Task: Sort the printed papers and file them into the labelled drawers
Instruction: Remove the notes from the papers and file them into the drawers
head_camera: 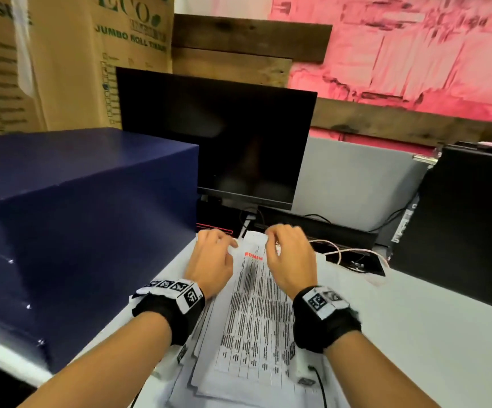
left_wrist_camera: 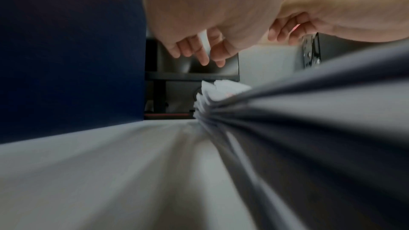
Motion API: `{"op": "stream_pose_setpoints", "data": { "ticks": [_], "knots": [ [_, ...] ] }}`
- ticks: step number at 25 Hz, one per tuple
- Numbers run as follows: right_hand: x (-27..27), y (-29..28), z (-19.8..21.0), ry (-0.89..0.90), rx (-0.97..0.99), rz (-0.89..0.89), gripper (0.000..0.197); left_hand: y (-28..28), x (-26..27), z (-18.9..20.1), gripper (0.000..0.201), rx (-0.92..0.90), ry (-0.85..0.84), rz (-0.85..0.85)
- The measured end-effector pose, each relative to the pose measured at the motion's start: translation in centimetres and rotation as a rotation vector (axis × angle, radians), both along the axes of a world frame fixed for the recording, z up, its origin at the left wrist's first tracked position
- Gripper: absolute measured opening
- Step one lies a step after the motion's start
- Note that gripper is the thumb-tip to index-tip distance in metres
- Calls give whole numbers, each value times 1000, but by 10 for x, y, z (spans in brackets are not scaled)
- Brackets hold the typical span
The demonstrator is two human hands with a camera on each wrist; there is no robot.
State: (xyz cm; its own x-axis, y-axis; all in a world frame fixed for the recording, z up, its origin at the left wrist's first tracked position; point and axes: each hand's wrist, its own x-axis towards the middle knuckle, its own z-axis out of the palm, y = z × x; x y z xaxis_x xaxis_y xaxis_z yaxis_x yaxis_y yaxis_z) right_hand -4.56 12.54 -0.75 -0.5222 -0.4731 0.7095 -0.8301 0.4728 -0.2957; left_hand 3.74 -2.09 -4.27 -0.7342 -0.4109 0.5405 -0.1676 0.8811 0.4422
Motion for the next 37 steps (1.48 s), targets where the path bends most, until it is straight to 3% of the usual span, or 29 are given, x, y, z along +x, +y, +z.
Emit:
{"op": "stream_pose_setpoints", "data": {
  "ticks": [3, 7, 10, 17, 22, 26, 31, 33, 37],
  "knots": [
    [-11, -8, -23, -148, 192, -21, 19, -3, -9, -11, 32, 58, -101, -35],
    [-17, -8, -31, -408, 478, -102, 38, -1, -12, -14, 41, 138, -259, -51],
    [-18, -5, -36, -490, 580, -86, 39, -1, -12, -15, 49, 139, -282, -27],
    [-16, -5, -36, -481, 556, -68, 55, -2, -10, -14, 44, 157, -236, -13],
    [-15, -6, -32, -432, 438, -128, 21, -5, -11, -13, 29, 165, -139, -22],
    [-15, -3, -27, -436, 472, -128, 19, -5, -12, -14, 24, 174, -178, -20],
    [-12, -5, -25, -394, 432, 22, 10, -7, -13, -17, 48, 229, -317, 38],
    [-7, -8, -24, -325, 420, 82, 9, -7, -14, -18, 47, 220, -299, 48],
    [-8, -13, -28, -356, 393, 82, 23, -7, -13, -18, 55, 230, -310, 64]
  ]
}}
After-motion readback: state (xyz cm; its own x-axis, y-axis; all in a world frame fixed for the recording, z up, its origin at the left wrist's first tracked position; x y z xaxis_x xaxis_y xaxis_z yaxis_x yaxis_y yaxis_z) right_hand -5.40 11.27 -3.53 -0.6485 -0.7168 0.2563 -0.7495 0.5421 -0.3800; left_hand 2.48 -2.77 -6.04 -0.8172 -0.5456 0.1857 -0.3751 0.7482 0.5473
